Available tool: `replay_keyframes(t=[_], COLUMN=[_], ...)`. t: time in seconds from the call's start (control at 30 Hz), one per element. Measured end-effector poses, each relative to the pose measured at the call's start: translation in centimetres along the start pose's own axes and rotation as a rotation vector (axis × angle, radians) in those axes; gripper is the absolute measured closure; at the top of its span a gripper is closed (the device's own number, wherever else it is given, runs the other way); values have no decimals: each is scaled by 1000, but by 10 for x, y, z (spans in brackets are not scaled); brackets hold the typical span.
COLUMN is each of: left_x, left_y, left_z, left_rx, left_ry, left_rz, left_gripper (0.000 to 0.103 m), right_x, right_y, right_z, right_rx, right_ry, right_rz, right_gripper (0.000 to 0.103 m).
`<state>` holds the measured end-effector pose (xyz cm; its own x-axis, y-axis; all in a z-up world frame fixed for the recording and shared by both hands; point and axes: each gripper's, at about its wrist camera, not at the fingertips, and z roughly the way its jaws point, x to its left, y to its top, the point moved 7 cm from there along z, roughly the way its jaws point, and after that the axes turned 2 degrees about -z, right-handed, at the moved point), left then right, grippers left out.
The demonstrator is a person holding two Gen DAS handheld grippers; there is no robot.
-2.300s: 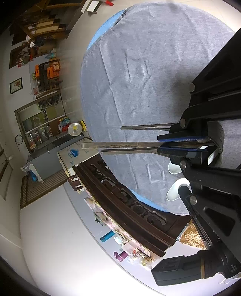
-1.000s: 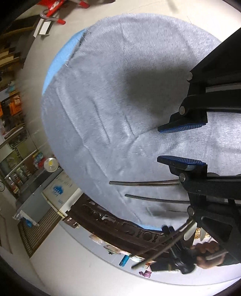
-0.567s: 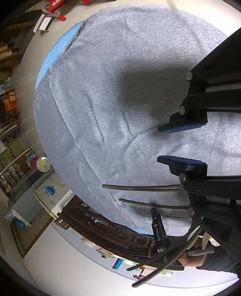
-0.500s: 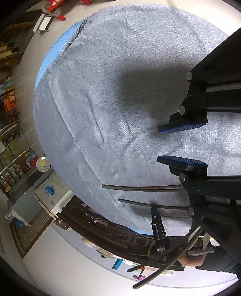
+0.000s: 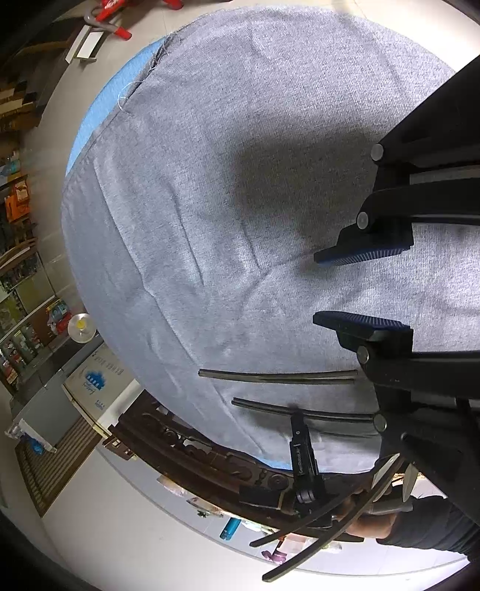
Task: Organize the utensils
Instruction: 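Move both open tools back toward the remaining dark chopsticks, then grasp one dark chopstick with the left tool while the right tool grasps another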
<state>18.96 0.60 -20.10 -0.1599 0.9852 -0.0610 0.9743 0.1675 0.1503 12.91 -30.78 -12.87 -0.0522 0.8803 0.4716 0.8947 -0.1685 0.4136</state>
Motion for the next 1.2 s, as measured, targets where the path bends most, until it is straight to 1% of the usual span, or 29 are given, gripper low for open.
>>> replay_keyframes(t=[0.03, 0.07, 0.1, 0.2, 0.33, 0.4, 0.43, 0.57, 0.6, 0.7, 0.8, 0.93, 0.97, 1.03, 1.13, 1.17, 1.2], left_x=[1, 2, 3, 16, 37, 42, 42, 49, 43, 46, 46, 44, 41, 41, 41, 41, 41], left_y=[3, 7, 9, 6, -7, -6, -6, -1, 5, 22, 38, 49, 46, 51, 55, 58, 60], left_z=[1, 2, 4, 5, 9, 11, 12, 13, 12, 16, 18, 21, 17, 18, 21, 22, 23], left_rx=[4, 9, 15, 39, 51, 50, 49, 30, 27, 15, 11, 4, 3, 1, -1, -1, 0], left_ry=[14, 28, 20, -23, -69, -78, -88, -85, -81, -68, -71, -77, -77, -80, -80, -82, -84], left_rz=[3, 3, -3, -36, -91, -108, -107, -114, -112, -102, -100, -98, -97, -96, -92, -90, -90], left_gripper=[90, 94, 96, 97, 98, 98, 98, 97, 97, 97, 97, 97, 97, 97, 97, 97, 97], right_x=[0, 0, 0, -2, 0, 5, 11, 41, 52, 80, 103, 119, 121, 124, 126, 127, 127], right_y=[0, 1, 2, 5, 13, 21, 27, 44, 46, 45, 38, 28, 26, 23, 21, 21, 21], right_z=[0, 1, 2, 6, 20, 31, 40, 74, 84, 110, 135, 153, 156, 160, 163, 163, 164], right_rx=[4, 9, 14, 35, 82, 108, 129, 204, 226, 298, 373, 432, 442, 454, 478, 482, 483], right_ry=[-1, -1, -3, -14, -22, -23, -19, 1, 13, 44, 39, 10, 4, -33, -88, -108, -134], right_rz=[-3, -5, -8, -22, -48, -66, -86, -152, -178, -245, -317, -383, -393, -430, -467, -481, -493], right_gripper=[75, 75, 75, 75, 75, 75, 75, 75, 75, 75, 75, 75, 74, 75, 79, 83, 83])
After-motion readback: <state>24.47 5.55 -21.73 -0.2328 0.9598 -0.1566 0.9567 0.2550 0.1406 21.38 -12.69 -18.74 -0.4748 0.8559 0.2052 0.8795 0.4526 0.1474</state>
